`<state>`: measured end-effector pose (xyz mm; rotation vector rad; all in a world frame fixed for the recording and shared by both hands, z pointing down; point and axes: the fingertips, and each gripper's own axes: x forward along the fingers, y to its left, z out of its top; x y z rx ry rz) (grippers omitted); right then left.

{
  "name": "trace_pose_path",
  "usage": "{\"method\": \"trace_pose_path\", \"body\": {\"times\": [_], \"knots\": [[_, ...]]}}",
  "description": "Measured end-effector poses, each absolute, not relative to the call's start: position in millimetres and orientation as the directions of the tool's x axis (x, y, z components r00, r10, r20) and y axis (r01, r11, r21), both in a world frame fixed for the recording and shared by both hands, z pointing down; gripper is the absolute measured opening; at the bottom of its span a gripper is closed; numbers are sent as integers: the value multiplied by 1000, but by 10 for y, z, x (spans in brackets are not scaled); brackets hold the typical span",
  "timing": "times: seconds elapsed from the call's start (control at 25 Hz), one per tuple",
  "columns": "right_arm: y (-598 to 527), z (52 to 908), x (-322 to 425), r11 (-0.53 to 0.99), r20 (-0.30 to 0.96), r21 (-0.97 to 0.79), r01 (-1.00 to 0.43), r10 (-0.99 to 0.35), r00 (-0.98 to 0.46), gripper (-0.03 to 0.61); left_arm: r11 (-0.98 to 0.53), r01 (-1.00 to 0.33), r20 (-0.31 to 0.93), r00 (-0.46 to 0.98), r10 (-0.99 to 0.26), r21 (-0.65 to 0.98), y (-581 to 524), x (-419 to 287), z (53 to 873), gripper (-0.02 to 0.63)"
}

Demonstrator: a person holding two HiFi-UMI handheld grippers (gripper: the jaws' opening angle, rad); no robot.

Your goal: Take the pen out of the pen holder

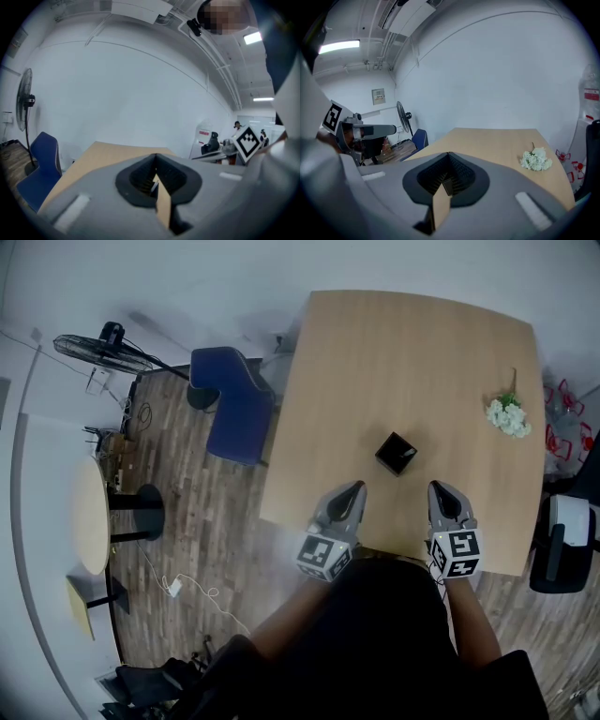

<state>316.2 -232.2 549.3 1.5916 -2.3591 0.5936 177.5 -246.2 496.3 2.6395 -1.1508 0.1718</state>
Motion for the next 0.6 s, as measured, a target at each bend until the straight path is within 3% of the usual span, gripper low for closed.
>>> {"method": "trace_pose_path", "body": {"times": [0.28, 0.6], "knots": [[-2569, 5701, 3102, 298, 444, -178, -938, -826, -347, 4, -667, -719, 184, 695, -695, 193, -2620, 1656, 4933, 3], [-2917, 6147, 2976, 287, 535, -173, -942, -776, -335, 49, -670, -702, 201, 711, -674, 240, -2762, 1533, 5044, 3]]}}
